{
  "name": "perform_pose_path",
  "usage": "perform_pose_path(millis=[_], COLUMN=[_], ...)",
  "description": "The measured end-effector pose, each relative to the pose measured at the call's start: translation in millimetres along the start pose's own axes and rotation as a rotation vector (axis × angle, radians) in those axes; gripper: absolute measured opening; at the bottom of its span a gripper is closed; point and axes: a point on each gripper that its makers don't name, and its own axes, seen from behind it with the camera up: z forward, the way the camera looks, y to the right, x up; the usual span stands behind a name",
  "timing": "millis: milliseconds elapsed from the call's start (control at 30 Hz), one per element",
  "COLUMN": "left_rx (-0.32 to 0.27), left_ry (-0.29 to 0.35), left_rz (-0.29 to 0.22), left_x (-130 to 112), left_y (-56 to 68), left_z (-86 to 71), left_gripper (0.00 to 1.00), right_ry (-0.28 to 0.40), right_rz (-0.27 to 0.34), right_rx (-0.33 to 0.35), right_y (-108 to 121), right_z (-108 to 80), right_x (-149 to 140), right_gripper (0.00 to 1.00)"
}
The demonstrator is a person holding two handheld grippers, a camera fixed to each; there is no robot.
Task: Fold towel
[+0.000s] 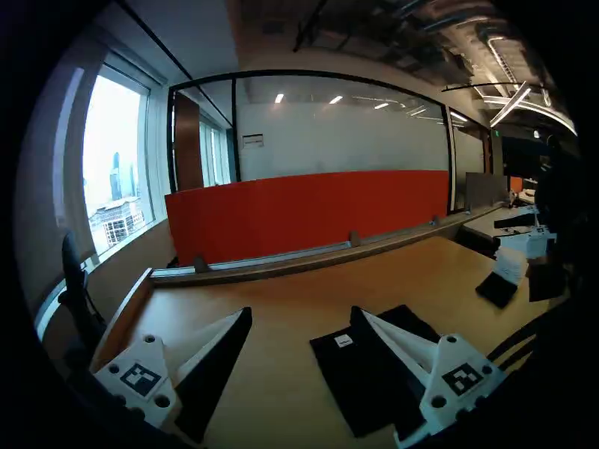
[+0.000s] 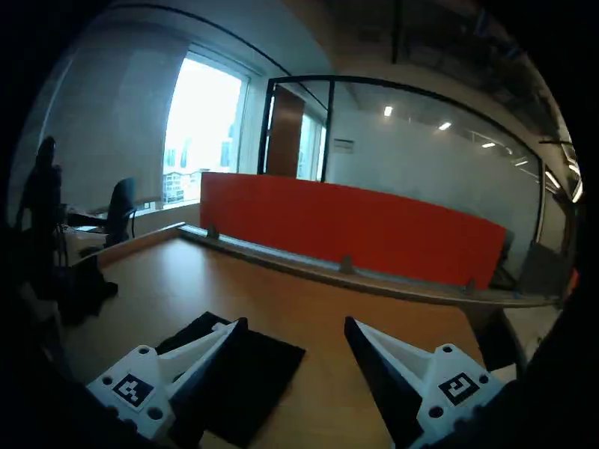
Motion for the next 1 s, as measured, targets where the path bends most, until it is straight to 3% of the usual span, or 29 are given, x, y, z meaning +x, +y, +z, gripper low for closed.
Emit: perform_pose_path(millis=[400,1000], left_rx=[-0.075,-0.136], left_ry=[-0.072,-0.201], left_rz=[0.035,0.065], left_x=[-38.7,-123.2], left_y=[28.0,50.3], left_z=[2.7,8.0], left_gripper=[0.98,0.98], right_ry=[-0.094,-0.235], right_rz=[-0.040,-0.082], right_rx=[0.122,0.174], right_y=[-32.4,-56.8], right_z=[6.1,12.4], right_x=[-41.7,-129.3], right_gripper=[1.00,1.00])
